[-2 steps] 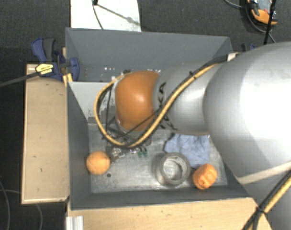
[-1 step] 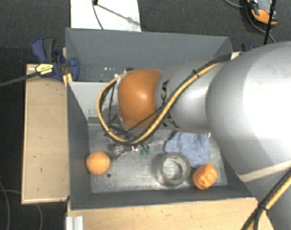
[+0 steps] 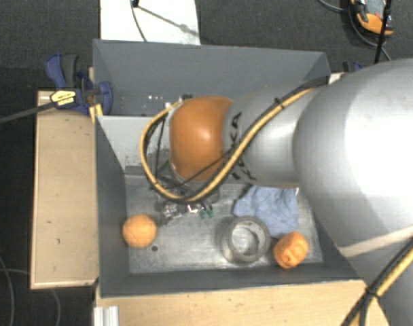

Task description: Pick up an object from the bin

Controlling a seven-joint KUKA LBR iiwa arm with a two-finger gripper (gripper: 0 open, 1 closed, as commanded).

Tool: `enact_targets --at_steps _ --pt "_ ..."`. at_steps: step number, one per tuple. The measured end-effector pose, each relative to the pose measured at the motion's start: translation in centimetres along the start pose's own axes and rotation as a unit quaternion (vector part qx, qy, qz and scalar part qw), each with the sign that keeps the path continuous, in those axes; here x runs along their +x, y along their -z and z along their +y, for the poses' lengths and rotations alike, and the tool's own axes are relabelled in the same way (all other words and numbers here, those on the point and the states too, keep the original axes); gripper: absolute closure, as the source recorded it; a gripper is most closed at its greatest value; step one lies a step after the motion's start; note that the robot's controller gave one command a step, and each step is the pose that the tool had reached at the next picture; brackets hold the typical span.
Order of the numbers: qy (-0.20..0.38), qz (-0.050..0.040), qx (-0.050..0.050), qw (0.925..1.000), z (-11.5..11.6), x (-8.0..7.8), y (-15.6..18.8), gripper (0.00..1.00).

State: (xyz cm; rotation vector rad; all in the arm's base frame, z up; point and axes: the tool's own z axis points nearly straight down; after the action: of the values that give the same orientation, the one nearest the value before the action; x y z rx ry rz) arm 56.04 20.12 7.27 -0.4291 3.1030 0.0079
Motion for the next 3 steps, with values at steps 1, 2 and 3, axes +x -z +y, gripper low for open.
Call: enact_targets --at_steps 1,2,3 --pt "-0.122 0.0017 0.002 0.9925 -4.3 2.1 5.0 1.0" --pt "-0.122 0.0018 0.002 0.9925 -4.3 2.1 5.0 1.0" --pt "-0.118 0.0063 0.003 0.993 -4.5 1.9 10.2 1.0"
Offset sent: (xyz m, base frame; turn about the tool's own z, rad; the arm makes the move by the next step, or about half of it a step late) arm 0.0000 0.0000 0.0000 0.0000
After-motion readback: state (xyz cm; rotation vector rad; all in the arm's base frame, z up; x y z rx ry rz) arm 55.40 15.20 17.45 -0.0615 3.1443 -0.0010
